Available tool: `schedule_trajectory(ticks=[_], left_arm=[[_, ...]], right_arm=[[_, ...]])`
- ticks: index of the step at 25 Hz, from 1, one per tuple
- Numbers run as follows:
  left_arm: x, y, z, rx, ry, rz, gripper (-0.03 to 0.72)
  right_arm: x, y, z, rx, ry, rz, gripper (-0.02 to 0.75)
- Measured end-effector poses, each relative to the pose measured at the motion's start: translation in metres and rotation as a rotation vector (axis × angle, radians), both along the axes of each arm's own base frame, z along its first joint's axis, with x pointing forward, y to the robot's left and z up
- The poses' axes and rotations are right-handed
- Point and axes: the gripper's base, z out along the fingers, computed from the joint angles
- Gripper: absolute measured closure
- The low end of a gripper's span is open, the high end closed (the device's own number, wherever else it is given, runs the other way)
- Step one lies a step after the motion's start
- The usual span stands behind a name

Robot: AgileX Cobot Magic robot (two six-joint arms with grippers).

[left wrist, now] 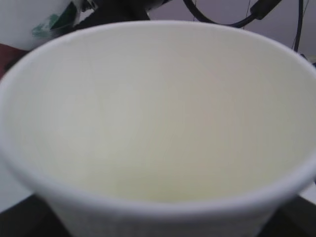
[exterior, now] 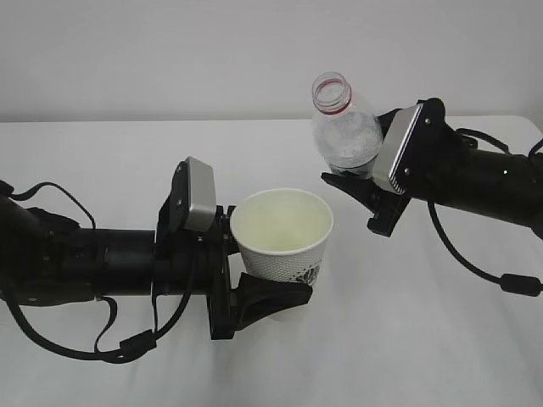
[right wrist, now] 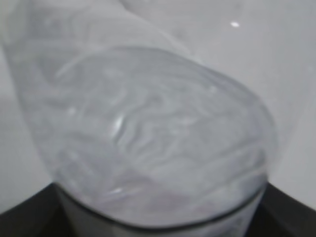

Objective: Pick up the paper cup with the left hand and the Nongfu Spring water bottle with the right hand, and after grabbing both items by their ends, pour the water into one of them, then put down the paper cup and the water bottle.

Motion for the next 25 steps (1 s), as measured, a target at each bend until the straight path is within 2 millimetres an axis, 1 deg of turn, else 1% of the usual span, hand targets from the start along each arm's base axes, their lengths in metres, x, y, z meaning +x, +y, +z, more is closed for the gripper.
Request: schedule_trajectory(ticks=[6, 25], left_arm=[[-0.0007, -0.0001, -0.0003, 0.004, -0.002, -0.008, 0.088], [-0.0015, -0.0001, -0.0006, 0.008, -0.006, -0.018, 0.088]], right_arm=[[0.0016, -0.0013, 0.0014, -0.053, -0.072, -0.004, 0.195], [0.0068, -0.0053, 0.0091, -0.140, -0.259, -0.047, 0.195]])
